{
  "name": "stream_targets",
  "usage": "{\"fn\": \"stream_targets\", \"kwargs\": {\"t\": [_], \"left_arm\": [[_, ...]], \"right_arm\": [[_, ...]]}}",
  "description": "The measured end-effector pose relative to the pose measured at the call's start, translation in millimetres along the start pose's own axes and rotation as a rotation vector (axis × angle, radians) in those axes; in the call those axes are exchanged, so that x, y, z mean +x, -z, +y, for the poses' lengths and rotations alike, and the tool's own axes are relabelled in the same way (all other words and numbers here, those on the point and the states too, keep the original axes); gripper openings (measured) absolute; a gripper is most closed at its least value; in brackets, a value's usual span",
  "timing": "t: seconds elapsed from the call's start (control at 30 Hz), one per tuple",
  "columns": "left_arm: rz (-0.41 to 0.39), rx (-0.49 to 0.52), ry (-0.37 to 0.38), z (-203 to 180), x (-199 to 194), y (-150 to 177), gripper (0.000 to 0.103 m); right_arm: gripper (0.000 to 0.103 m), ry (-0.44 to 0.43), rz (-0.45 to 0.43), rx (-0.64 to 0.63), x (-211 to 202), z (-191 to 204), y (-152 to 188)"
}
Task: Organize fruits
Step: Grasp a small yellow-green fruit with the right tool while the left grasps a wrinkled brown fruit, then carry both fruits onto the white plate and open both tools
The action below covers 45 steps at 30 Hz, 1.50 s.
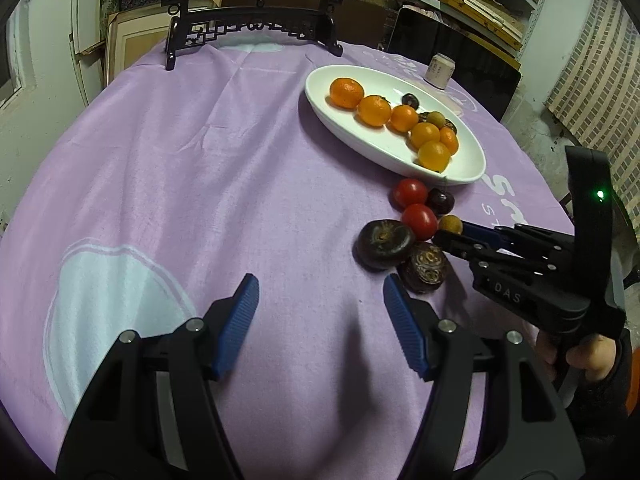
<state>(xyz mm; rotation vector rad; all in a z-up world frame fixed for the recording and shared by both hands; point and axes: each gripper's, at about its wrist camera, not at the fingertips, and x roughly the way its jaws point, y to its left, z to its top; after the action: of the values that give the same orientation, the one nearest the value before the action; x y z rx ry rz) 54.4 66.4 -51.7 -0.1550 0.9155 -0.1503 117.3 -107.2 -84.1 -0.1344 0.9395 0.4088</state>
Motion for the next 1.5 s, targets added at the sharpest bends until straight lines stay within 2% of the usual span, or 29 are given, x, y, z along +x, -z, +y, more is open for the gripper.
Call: {"fn": "stream_targets", "kwargs": {"t": [0.2, 0.4, 0.63, 0.7, 0.8, 0.83, 1.13, 1.4, 1.5], "left_arm": [[-0.007, 0.071, -0.005, -26, 0, -6, 0.066], [0.081, 0.127, 0.02, -55, 20, 1, 0.066], [0.151, 0.081, 0.073, -64, 42, 2, 0.062], [0.13, 0.078, 0.052, -70, 48, -2, 0.06], [0.093, 0.1, -0.016, -80, 58, -7, 0.048], [0.089, 0.101, -0.018, -82, 59, -7, 0.039], [0.086, 0.085, 0.01, -79, 39, -4, 0.039], [0.002, 0.102, 0.059, -81, -1, -19, 0.039], [-0.03, 0.122, 0.047, -82, -6, -33, 0.039]], "right_arm": [[0.025, -0.024, -0.005, 0.063, -19, -11, 11], [0.025, -0.047, -0.002, 0.116, -34, -26, 26], [0.025, -0.073, -0.016, 0.166, -44, -43, 39], [0.025, -0.082, -0.016, 0.175, -44, -45, 41], [0.025, -0.102, -0.015, 0.185, -45, -48, 44], [0.025, -0.108, -0.017, 0.187, -47, -48, 45], [0.025, -0.121, -0.056, 0.196, -61, -53, 45], [0.025, -0.107, -0.084, 0.188, -72, -54, 34], [0.025, -0.091, -0.096, 0.169, -75, -55, 22]]}}
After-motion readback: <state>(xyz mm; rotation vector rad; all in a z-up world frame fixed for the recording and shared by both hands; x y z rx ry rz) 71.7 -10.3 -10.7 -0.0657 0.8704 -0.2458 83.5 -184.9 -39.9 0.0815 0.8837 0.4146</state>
